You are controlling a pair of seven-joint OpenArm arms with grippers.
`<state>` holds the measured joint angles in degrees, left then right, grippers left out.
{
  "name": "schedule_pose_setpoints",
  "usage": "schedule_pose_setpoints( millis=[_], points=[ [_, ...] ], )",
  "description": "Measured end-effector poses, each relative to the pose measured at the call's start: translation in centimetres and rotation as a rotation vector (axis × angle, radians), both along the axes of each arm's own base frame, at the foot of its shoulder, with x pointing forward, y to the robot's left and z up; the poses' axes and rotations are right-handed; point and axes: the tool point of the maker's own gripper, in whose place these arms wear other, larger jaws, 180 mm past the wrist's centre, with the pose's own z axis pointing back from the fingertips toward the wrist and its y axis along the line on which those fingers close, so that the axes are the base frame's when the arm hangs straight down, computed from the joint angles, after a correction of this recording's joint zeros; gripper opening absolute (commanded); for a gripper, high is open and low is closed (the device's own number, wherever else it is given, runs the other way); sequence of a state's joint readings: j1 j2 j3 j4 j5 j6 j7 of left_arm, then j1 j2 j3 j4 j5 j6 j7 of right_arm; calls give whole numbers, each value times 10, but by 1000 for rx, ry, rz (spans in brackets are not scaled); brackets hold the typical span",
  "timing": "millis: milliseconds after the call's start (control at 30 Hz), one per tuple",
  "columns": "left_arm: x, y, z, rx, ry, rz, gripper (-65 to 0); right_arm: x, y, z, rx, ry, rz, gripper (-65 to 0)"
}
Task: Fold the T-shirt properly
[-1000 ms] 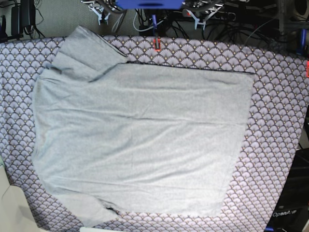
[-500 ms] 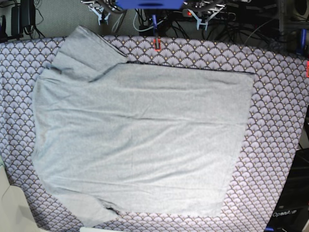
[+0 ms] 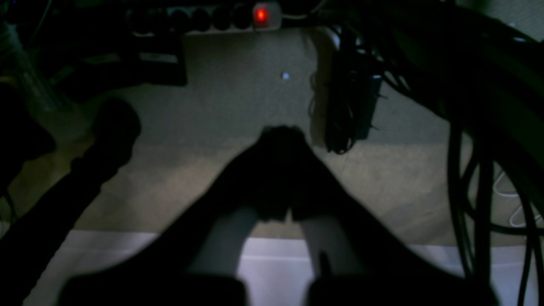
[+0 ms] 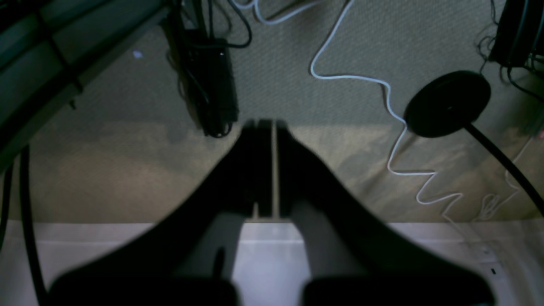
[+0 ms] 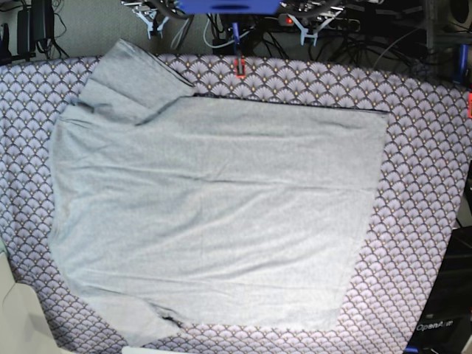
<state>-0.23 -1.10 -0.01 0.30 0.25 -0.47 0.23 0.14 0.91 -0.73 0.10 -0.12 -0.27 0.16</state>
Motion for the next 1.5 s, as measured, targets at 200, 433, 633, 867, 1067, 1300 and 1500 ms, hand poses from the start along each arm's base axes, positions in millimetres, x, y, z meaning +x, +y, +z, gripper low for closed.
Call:
schedule_pose_setpoints(
  millis=[200, 433, 633, 867, 1067, 1300, 1500],
  points=[
    [0, 0, 0, 0, 0, 0, -650, 2, 0, 0, 0, -3, 0, -650],
    [2, 0, 0, 1, -8, -39, -650, 17, 1, 0, -1, -107, 2, -650],
    [-13, -5, 5, -21, -157, -74, -650, -25, -14, 10, -24, -247, 10, -650],
    [-56, 18, 18, -15, -249, -70, -650, -76, -34, 39, -58, -404, 36, -650],
    [-71, 38, 37, -63, -379, 117, -650, -109, -55, 84, -94, -597, 68, -650],
    [-69, 70, 71, -66, -621, 372, -650, -119, -90, 137, -174, -812, 102, -650],
    [-65, 110, 128, 43, -962, 461, -650, -96, -99, 174, -179, -982, 160, -650]
  ],
)
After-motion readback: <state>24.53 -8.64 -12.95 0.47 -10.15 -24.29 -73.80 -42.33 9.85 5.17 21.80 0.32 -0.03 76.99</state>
